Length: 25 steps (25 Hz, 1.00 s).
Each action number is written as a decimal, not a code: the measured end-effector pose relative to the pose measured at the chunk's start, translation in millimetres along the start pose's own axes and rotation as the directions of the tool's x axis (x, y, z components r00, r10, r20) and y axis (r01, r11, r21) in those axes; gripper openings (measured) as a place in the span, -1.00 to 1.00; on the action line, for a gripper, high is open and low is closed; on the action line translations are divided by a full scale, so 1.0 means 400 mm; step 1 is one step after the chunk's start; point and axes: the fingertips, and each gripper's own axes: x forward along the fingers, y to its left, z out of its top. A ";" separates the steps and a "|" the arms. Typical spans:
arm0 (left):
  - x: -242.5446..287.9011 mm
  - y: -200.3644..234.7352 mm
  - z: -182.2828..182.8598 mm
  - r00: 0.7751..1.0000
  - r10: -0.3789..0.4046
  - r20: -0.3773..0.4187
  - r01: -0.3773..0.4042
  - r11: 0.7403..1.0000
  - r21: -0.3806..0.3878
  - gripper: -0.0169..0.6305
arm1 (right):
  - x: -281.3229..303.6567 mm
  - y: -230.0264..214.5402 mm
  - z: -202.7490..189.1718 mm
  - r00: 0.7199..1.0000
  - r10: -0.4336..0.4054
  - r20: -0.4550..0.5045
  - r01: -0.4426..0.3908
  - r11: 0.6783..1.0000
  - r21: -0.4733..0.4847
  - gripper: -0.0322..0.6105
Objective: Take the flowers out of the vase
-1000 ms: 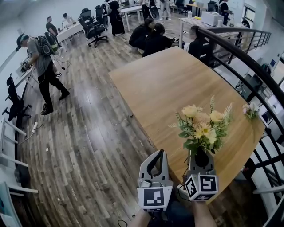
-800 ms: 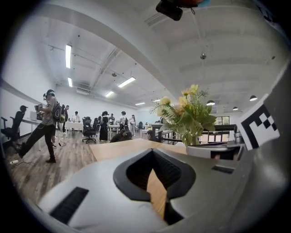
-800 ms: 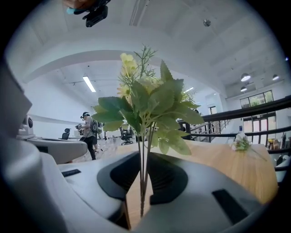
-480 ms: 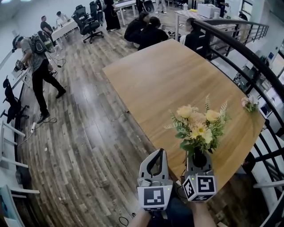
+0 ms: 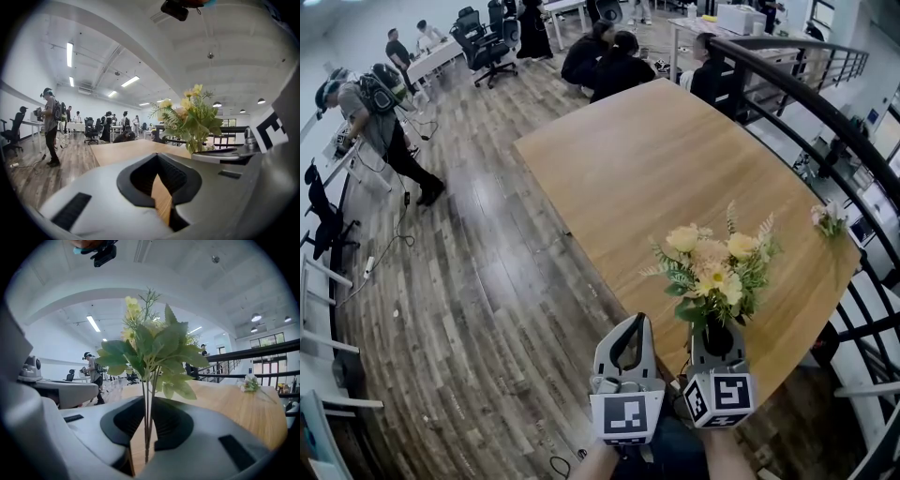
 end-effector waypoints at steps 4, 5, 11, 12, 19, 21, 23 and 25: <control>0.003 0.003 0.006 1.000 0.009 0.019 -0.009 1.000 -0.003 -0.91 | 0.002 0.003 0.004 1.000 0.006 0.002 -0.006 1.000 0.003 -0.69; 0.003 0.002 0.004 1.000 0.011 0.017 -0.011 1.000 -0.008 -0.91 | 0.002 0.004 0.004 1.000 0.009 0.003 -0.009 1.000 0.002 -0.69; 0.001 0.003 -0.002 1.000 0.014 0.023 -0.014 1.000 -0.003 -0.91 | 0.003 0.008 0.001 1.000 0.019 0.007 -0.019 1.000 0.004 -0.70; 0.002 0.005 -0.001 0.999 0.014 0.035 -0.014 1.000 0.005 -0.91 | 0.004 0.008 0.002 1.000 0.019 0.008 -0.019 1.000 0.004 -0.70; 0.001 0.003 0.001 1.000 0.015 0.005 -0.015 1.000 -0.013 -0.91 | 0.006 0.009 0.012 1.000 0.021 0.012 -0.021 1.000 0.003 -0.70; 0.001 0.004 0.004 1.000 0.013 0.018 -0.013 1.000 -0.004 -0.91 | 0.005 0.012 0.017 1.000 0.021 0.012 -0.021 1.000 -0.001 -0.70; 0.000 0.005 0.004 1.000 0.013 0.026 -0.013 1.000 -0.005 -0.91 | 0.004 0.014 0.017 1.000 0.021 0.016 -0.021 1.000 -0.002 -0.70; -0.001 0.006 0.001 1.000 0.013 0.029 -0.013 1.000 -0.004 -0.91 | 0.004 0.016 0.018 1.000 0.022 0.019 -0.022 1.000 -0.005 -0.70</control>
